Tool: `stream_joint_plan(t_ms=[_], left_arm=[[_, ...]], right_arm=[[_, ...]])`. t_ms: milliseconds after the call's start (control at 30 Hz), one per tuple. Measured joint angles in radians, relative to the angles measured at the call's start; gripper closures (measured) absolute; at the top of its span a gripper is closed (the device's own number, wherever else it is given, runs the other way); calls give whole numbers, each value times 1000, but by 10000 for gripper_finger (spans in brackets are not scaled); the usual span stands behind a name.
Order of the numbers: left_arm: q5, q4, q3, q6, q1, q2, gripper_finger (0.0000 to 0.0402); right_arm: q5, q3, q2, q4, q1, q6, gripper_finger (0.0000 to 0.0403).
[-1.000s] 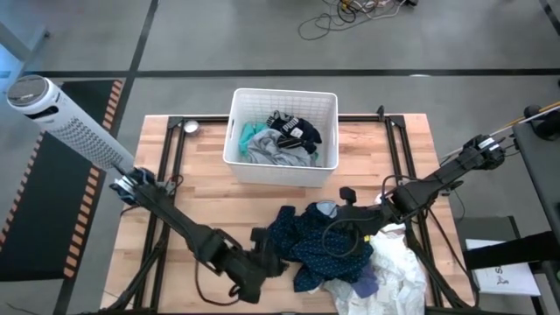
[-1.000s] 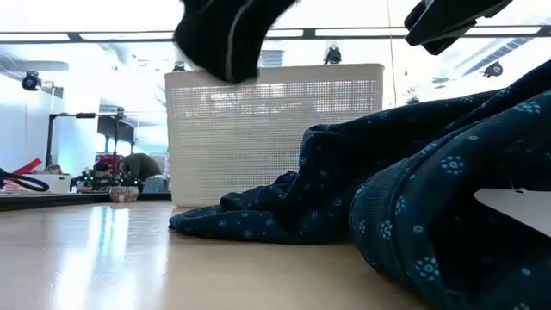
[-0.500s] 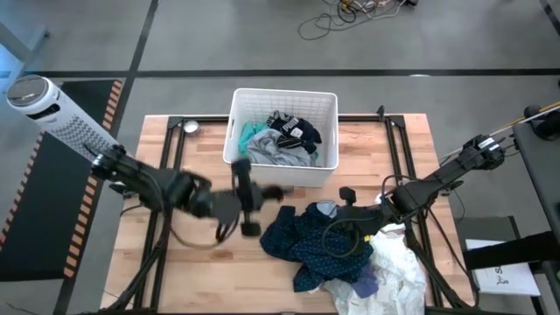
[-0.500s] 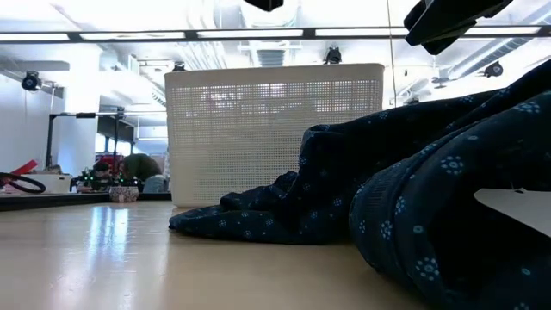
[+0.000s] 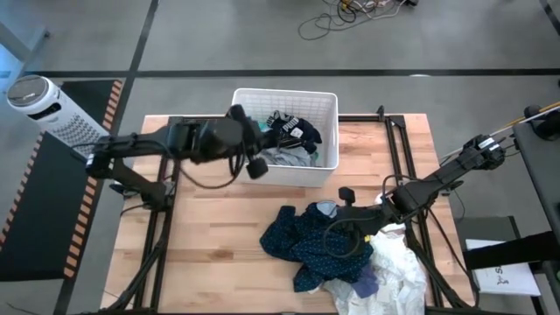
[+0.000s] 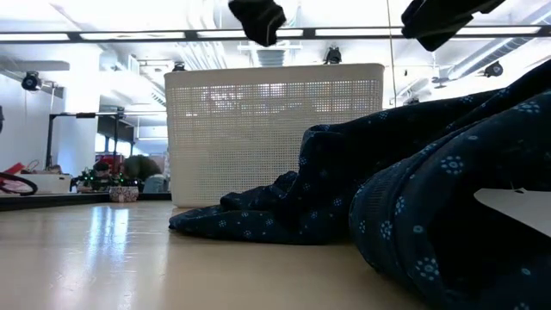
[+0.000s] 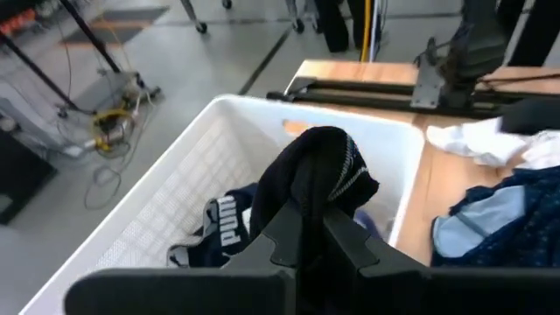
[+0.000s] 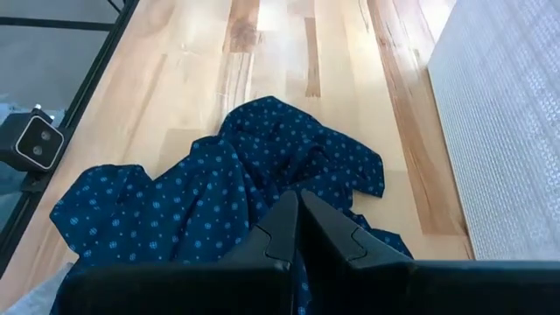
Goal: Sort clothes
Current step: Put the black sock into the laundry organizer
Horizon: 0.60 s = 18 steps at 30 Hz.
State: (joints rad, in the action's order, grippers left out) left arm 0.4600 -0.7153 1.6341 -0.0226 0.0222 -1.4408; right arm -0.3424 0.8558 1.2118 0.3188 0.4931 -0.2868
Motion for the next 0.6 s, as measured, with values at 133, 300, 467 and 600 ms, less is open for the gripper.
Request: stream_joint_plan(t_ms=[133,300,467,600], left_arm=[[-62,-8,0,-3,76,-40,397],[-142,-15,0,-25,166,-76,394],[-191,-37,0,-33,213,-114,372],[-191,-34,0,29,221,-136,338]], right_arm=[[0,0,0,-4,0,19,403],[-1,0,0,-4,0,47,403],[-1,0,0,-3,0,81,403],[-1,0,0,-4,0,119,403]])
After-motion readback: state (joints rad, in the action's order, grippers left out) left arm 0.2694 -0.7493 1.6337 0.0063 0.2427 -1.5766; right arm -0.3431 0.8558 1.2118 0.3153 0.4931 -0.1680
